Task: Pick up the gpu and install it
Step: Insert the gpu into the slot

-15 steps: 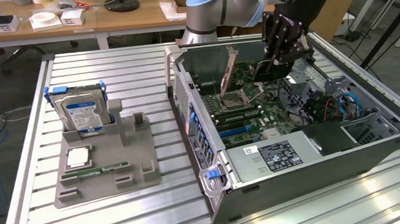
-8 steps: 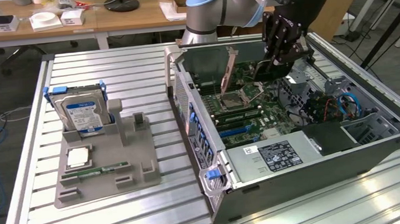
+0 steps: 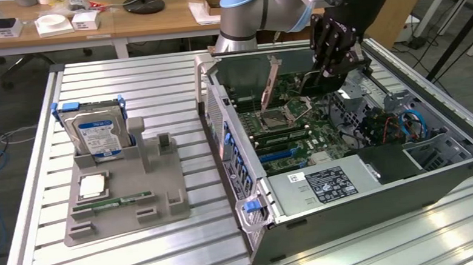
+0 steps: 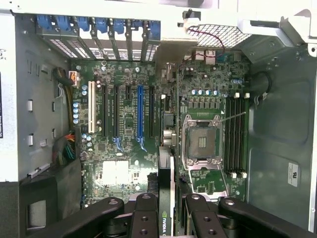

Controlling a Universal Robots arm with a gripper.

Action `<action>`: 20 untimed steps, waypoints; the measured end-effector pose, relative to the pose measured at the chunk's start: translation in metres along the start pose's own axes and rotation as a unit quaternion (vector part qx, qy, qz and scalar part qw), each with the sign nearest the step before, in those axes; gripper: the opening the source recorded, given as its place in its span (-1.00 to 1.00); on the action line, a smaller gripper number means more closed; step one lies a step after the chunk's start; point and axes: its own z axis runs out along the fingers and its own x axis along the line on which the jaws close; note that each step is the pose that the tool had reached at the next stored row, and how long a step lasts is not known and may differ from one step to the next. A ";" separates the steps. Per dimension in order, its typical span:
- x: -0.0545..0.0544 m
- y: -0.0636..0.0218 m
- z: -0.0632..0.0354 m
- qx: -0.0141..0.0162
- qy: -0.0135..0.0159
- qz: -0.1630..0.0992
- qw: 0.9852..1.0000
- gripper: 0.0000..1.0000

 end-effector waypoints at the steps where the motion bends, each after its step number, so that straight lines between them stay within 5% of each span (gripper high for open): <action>1: 0.000 0.0000 0.0001 0.000 0.000 0.000 1.000 -0.48; 20: 0.001 -0.0001 0.0051 0.001 0.000 0.001 1.000 -0.48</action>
